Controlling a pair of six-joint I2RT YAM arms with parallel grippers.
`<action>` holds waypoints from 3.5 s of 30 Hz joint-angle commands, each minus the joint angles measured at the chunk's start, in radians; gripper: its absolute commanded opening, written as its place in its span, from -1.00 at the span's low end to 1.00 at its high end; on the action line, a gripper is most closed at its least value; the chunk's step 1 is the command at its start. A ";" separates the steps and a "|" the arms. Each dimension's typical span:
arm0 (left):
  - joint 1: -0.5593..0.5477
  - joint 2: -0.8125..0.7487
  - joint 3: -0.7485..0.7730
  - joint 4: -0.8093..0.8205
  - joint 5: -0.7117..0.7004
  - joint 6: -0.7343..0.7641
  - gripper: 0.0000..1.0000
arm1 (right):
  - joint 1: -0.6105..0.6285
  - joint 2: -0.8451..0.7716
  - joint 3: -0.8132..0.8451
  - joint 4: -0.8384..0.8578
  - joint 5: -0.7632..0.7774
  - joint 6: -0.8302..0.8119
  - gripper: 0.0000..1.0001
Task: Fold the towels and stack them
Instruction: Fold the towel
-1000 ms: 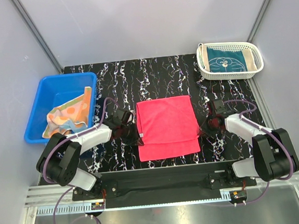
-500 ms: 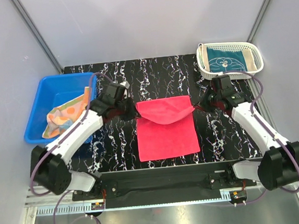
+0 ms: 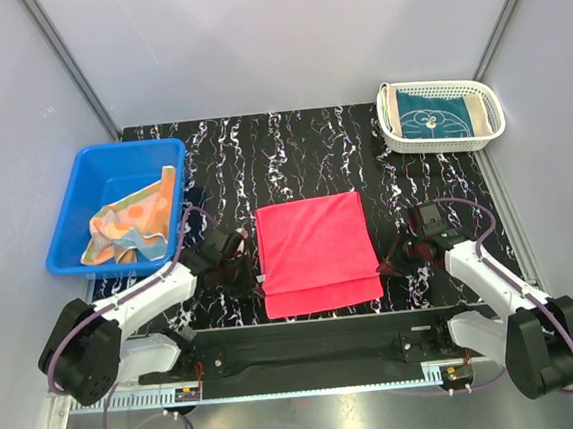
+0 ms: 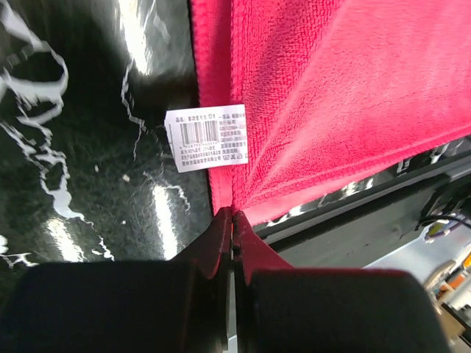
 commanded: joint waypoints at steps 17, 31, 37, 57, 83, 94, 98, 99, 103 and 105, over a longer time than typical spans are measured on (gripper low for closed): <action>-0.067 -0.131 0.192 -0.174 -0.090 -0.005 -1.00 | 0.012 -0.100 0.189 -0.200 -0.008 -0.063 -1.00; -0.124 -0.148 -0.191 0.179 0.010 -0.151 -1.00 | 0.078 -0.115 -0.092 -0.047 -0.036 0.070 -1.00; -0.126 -0.139 -0.185 0.186 0.013 -0.147 -1.00 | 0.100 -0.112 -0.124 -0.028 -0.011 0.087 -1.00; -0.267 -0.358 -0.052 -0.034 -0.057 -0.252 -1.00 | 0.101 -0.251 0.054 -0.301 0.027 0.041 -1.00; -0.025 -0.038 0.279 -0.173 -0.271 0.088 0.12 | 0.103 -0.098 0.049 -0.059 0.058 0.094 -0.36; 0.127 0.443 0.529 -0.033 -0.174 0.217 -0.07 | 0.123 0.107 0.031 0.182 0.013 0.060 -0.52; 0.130 0.520 0.568 0.002 -0.169 0.206 -0.08 | 0.124 0.144 0.000 0.223 0.017 0.041 -0.55; 0.133 0.536 0.579 -0.002 -0.177 0.205 -0.10 | 0.123 0.152 -0.009 0.231 0.018 0.040 -0.55; 0.132 0.595 0.622 -0.028 -0.211 0.206 -0.11 | 0.123 0.173 -0.055 0.259 0.038 0.057 -0.58; 0.133 0.603 0.634 -0.041 -0.237 0.206 -0.12 | 0.123 0.169 -0.069 0.268 0.052 0.058 -0.59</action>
